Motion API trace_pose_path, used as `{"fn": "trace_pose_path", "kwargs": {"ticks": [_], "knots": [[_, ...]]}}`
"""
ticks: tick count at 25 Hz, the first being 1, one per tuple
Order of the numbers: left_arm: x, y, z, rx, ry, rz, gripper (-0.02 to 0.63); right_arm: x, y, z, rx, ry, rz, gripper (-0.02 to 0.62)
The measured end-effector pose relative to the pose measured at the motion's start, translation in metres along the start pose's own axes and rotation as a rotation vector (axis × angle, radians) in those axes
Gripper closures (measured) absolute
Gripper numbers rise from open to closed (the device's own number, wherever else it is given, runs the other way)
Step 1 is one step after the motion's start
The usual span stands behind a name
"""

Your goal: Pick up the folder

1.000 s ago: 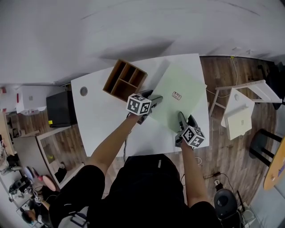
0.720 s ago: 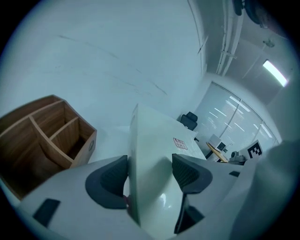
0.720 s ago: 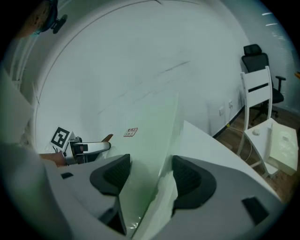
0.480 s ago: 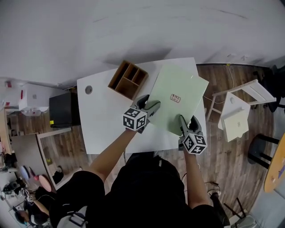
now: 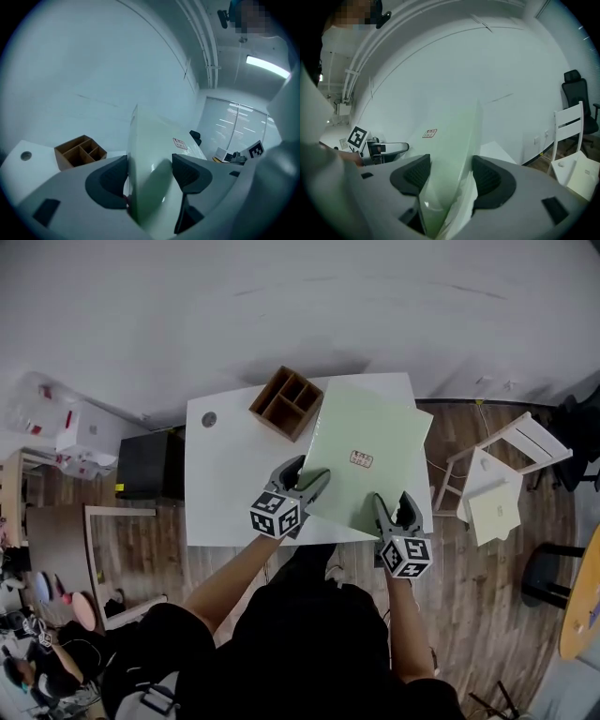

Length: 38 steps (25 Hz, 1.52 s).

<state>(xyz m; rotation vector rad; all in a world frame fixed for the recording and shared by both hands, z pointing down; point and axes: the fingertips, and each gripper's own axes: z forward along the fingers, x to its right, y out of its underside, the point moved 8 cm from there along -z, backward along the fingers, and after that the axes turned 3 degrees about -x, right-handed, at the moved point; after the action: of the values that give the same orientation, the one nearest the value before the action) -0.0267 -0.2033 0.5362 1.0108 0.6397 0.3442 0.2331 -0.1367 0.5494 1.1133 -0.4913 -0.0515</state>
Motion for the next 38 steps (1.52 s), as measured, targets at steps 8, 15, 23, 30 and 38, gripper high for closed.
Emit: {"fn": "trace_pose_path", "kwargs": {"ticks": [8, 15, 23, 30, 38], "knots": [[0.050, 0.027, -0.088, 0.058, -0.105, 0.012, 0.302, -0.039, 0.020, -0.062, 0.023, -0.096, -0.035, 0.302], [0.048, 0.044, -0.145, 0.085, -0.186, -0.020, 0.302, -0.079, 0.033, -0.067, -0.003, -0.169, -0.078, 0.302], [0.008, 0.028, -0.215, 0.169, -0.237, -0.020, 0.302, -0.157, 0.018, -0.046, 0.006, -0.227, -0.150, 0.302], [-0.033, 0.021, -0.280, 0.237, -0.268, 0.016, 0.302, -0.233, 0.020, -0.030, 0.031, -0.261, -0.189, 0.302], [-0.051, 0.019, -0.334, 0.303, -0.307, 0.034, 0.302, -0.288, 0.020, -0.025, 0.051, -0.303, -0.229, 0.302]]}}
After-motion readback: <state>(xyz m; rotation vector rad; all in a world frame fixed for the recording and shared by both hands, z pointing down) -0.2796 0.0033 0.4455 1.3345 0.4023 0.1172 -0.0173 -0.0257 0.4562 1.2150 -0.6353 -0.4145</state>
